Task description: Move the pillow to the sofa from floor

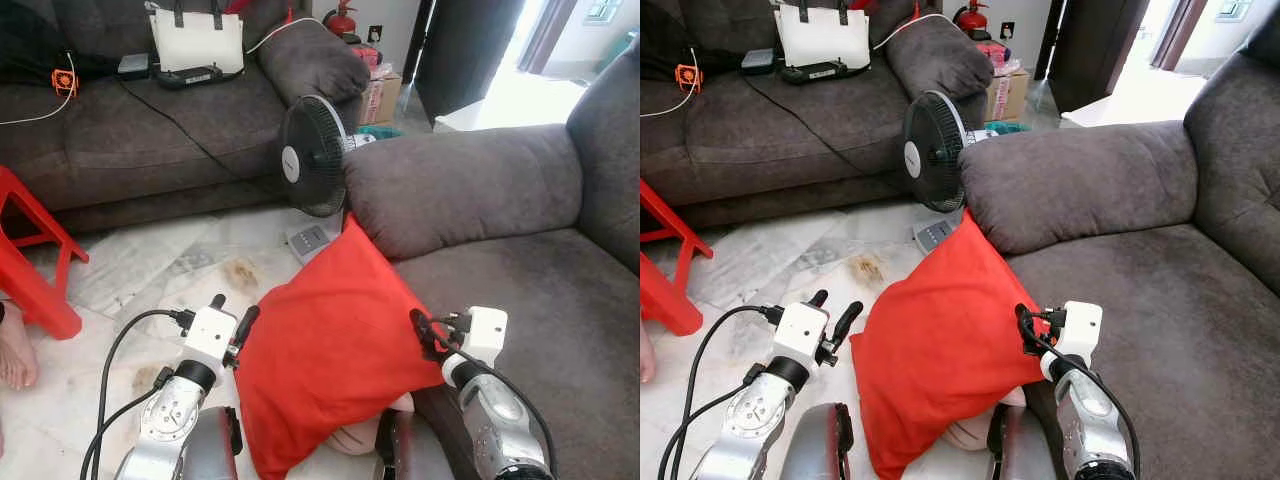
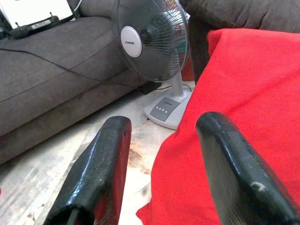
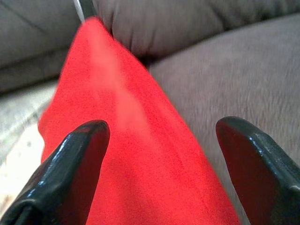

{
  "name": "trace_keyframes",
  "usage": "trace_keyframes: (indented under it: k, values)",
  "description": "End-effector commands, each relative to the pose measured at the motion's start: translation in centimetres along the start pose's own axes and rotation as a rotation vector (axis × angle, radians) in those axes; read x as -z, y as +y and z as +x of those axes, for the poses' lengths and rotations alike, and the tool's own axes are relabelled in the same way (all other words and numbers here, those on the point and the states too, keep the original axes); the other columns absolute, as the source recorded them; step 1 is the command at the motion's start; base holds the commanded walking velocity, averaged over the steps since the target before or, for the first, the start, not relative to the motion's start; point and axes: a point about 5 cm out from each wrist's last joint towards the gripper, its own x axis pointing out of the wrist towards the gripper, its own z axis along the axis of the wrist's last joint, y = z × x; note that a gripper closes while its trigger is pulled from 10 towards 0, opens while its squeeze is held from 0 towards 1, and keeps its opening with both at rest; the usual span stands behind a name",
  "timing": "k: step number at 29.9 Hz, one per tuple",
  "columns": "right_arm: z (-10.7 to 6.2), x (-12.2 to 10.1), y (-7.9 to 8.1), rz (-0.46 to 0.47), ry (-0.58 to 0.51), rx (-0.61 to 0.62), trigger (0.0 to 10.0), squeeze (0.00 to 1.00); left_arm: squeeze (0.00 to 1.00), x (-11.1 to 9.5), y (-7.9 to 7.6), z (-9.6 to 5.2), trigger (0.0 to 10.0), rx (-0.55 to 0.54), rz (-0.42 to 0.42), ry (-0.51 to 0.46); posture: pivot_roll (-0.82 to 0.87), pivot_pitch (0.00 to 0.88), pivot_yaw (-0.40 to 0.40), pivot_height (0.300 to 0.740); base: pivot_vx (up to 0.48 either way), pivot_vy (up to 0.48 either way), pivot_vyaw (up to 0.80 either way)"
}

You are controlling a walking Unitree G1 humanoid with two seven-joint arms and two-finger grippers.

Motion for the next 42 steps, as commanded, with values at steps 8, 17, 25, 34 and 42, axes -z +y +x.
trace_keyframes:
  k: [8,17,25,34,42]
  values:
    - [-0.2,0.2,-1.2,-0.025,0.054,0.022,10.0,0.00,0.00,0.5,-0.2,-0.1,10.0,0.007,-0.015,0.025,0.13,0.051,-0.090,0.541,0.000,0.000,0.00]
    - [-0.8,1.6,-1.1,0.032,0.141,-0.041,10.0,0.00,0.00,0.8,-0.3,-0.3,10.0,0.020,-0.019,0.042,0.13,0.053,-0.090,0.541,0.000,0.000,0.00]
    - [-1.1,2.3,-0.5,0.078,0.162,-0.082,10.0,0.00,0.00,1.2,-0.5,-0.4,10.0,0.033,-0.025,0.055,0.13,0.051,-0.089,0.541,0.000,0.000,0.00]
    - [-0.7,1.4,0.6,0.217,0.073,-0.120,10.0,0.00,0.00,1.2,-0.7,-0.4,10.0,0.040,-0.029,0.054,0.14,0.048,-0.089,0.541,0.000,0.000,0.00]
    - [-0.6,1.8,1.4,0.220,0.078,-0.145,10.0,0.00,0.00,1.0,-0.9,-0.3,10.0,0.048,-0.024,0.048,0.14,0.051,-0.092,0.541,0.000,0.000,0.00]
